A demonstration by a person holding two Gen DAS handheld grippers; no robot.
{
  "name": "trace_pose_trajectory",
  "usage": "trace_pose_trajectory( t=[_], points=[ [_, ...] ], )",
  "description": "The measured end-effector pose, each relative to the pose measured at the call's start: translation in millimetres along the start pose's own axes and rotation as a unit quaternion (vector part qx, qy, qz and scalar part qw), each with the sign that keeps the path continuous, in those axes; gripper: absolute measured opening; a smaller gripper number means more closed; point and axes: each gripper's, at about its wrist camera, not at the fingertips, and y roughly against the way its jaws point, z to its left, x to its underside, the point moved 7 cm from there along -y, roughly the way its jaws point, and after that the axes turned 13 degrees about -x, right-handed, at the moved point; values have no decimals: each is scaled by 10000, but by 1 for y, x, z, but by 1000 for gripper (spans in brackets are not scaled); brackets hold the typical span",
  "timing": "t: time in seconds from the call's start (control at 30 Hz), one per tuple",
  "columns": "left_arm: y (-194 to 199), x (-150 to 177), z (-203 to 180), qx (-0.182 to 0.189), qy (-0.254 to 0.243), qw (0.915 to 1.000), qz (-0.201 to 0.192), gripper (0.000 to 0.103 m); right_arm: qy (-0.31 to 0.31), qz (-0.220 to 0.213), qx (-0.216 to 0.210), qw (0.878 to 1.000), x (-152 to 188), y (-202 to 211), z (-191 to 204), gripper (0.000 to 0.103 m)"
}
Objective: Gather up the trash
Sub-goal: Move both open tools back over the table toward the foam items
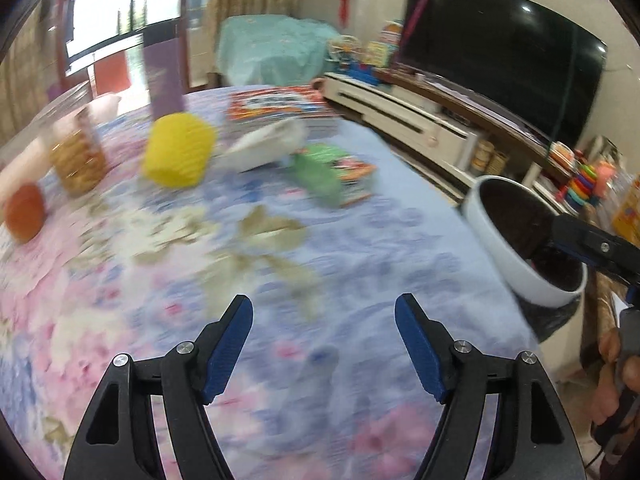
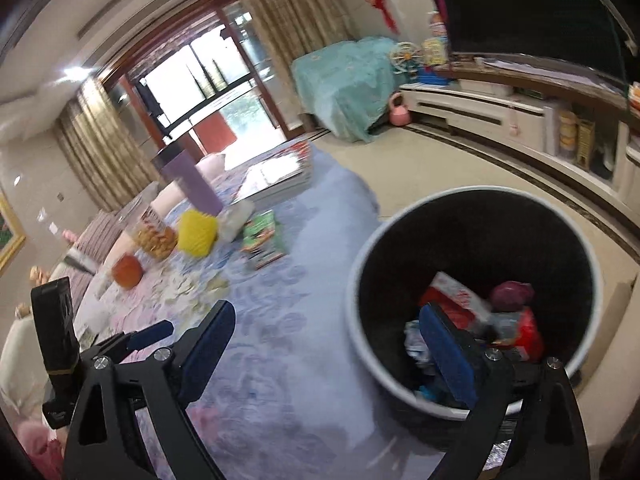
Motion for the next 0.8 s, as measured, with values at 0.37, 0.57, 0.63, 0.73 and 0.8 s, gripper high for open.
trace_pose_trajectory(
  t=[0.37,0.57,0.63,0.73,0.8],
  points=[
    [-1,9,70,-370,536,9978,107,73,290,366,-394,9981,17,-56,58,94],
    [-14,7,91,-422,739,9962,176,74,430,511,-515,9964,18,-79,80,94],
    [-19,4,96,-451,748,9960,192,74,449,542,-548,9960,17,-86,84,94],
    [-23,-1,100,-493,751,9958,185,74,473,605,-571,9954,14,-98,89,94],
    [-28,-4,103,-518,754,9956,207,74,475,632,-593,9951,11,-106,92,94]
  ],
)
